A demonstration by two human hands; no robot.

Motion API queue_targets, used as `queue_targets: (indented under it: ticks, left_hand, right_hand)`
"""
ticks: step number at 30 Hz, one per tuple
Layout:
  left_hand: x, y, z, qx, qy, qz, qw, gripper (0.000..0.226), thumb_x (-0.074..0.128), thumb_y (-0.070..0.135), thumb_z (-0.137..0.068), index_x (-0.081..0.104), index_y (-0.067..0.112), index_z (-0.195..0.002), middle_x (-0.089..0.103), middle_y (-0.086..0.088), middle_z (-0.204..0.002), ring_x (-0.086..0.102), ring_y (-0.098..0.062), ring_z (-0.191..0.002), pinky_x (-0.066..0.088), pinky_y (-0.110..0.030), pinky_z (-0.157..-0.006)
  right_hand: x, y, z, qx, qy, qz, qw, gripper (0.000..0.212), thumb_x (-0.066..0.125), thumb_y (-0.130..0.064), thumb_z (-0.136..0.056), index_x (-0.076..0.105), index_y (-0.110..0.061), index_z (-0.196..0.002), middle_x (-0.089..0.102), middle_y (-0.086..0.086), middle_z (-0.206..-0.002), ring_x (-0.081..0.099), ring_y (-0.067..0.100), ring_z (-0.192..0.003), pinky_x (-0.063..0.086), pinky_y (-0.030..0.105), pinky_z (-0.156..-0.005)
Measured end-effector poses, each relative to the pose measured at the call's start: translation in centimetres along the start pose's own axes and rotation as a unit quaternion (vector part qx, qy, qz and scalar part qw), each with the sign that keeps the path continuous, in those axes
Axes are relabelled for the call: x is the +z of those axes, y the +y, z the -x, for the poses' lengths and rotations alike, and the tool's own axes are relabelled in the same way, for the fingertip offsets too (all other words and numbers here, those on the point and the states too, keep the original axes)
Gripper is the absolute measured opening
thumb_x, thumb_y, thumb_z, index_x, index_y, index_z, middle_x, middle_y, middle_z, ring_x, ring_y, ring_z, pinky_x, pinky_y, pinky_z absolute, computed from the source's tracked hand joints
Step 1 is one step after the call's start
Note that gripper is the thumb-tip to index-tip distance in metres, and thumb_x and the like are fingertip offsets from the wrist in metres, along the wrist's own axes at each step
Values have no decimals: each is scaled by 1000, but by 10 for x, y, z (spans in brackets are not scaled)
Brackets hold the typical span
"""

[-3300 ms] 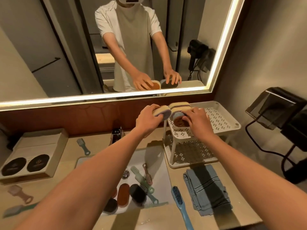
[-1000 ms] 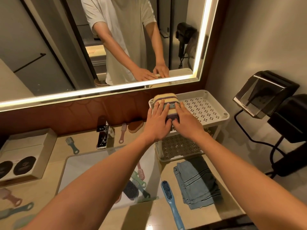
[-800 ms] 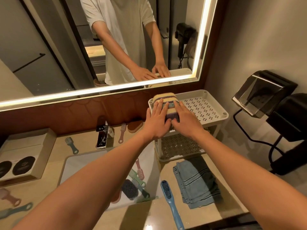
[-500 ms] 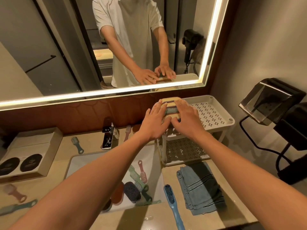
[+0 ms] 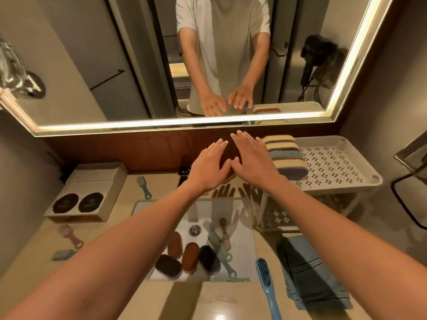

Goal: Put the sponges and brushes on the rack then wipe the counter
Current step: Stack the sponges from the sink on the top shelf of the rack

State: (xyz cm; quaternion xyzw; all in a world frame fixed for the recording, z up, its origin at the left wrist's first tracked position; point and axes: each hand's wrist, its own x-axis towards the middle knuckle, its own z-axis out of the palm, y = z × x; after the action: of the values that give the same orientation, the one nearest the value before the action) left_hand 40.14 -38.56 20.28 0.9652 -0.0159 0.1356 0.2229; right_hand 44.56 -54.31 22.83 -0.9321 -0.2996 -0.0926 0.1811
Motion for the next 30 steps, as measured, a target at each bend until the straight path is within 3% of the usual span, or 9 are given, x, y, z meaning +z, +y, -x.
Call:
queue_targets:
  ticks: [7,14,19,22,27,30]
  left_hand:
    - [3,-51,33,-46,1,25,999,54,46,41,-103,39,23,-153,49,4,-153,48,-14,-137,44,-37,-110]
    - [35,-76,75,-39,-75,50,995,46,46,33,-103,44,22,-148,59,3,-140,58,-16,-122,47,-34,-94]
    - [55,-96,100,-49,-132,80,987,48,49,28,-103,42,16,-149,50,-3,-150,50,-21,-135,43,-38,-105]
    - [71,-110,114,-51,-159,88,982,47,48,29,-103,44,16,-148,52,-4,-149,51,-23,-133,46,-41,-104]
    - [89,-134,133,-64,-192,93,975,47,51,27,-102,46,18,-147,53,-2,-148,55,-20,-127,43,-31,-97]
    - [100,-150,145,-80,-216,87,969,47,52,26,-100,47,19,-146,53,-1,-147,53,-20,-130,43,-32,-101]
  right_hand:
    - [39,-38,-1,-33,-20,-25,999,66,53,-27,-96,31,-16,-156,30,8,-163,25,22,-151,16,46,-124]
    - [92,-48,27,4,-103,-56,993,64,51,-24,-97,30,-13,-156,27,8,-164,25,23,-150,18,41,-123]
    - [120,-43,49,38,-142,-55,988,65,51,-19,-95,29,-14,-156,27,9,-163,30,27,-147,25,41,-118]
    - [140,-43,61,62,-161,-61,983,64,50,-18,-94,31,-12,-155,29,12,-162,31,29,-145,25,38,-117]
    - [175,-50,82,84,-183,-76,977,64,52,-22,-96,32,-11,-155,31,12,-162,32,29,-146,25,41,-120]
    - [196,-60,91,115,-210,-82,967,62,51,-22,-97,32,-13,-155,30,10,-163,29,25,-149,23,39,-120]
